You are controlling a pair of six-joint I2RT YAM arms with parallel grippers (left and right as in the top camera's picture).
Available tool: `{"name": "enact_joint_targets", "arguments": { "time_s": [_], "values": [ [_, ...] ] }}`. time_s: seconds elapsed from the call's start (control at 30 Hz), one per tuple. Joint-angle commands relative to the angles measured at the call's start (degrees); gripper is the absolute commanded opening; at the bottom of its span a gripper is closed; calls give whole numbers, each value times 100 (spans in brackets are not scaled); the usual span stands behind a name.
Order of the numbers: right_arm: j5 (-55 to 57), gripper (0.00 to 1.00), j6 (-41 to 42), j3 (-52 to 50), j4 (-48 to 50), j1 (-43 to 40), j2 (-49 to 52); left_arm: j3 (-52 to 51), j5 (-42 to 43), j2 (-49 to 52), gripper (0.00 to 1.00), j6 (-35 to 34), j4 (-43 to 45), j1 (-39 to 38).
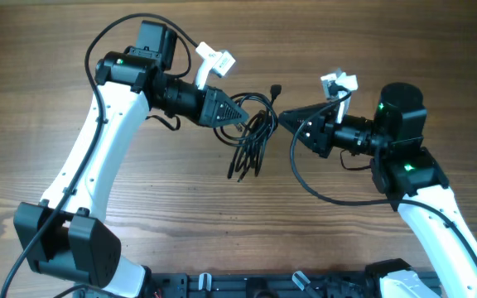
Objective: Untangle cables
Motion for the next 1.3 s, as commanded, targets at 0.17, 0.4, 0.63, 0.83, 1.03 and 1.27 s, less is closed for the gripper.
{"name": "enact_joint_targets", "arguments": {
  "time_s": [0.17,0.4,0.63,0.83,1.03,1.27],
  "values": [
    [-46,21,-452,151,-83,59,33,-15,-122,22,4,111,-42,-136],
    [907,23,-925,201,-238,605,33,-15,-284,22,4,107,-42,-450],
    [1755,25,-2072,1237,-2295,721,33,-15,-511,22,4,-83,0,-485],
    [2363,56,-2391,1779,-3056,1032,31,-15,-509,22,4,-105,66,-485],
    [2151,21,-1845,1838,-2406,1099,4,-15,-507,22,4,-376,63,-487],
    [3738,24,-3038,1832,-3248,1572,262,-15,-507,22,4,-669,61,-487]
  ]
}}
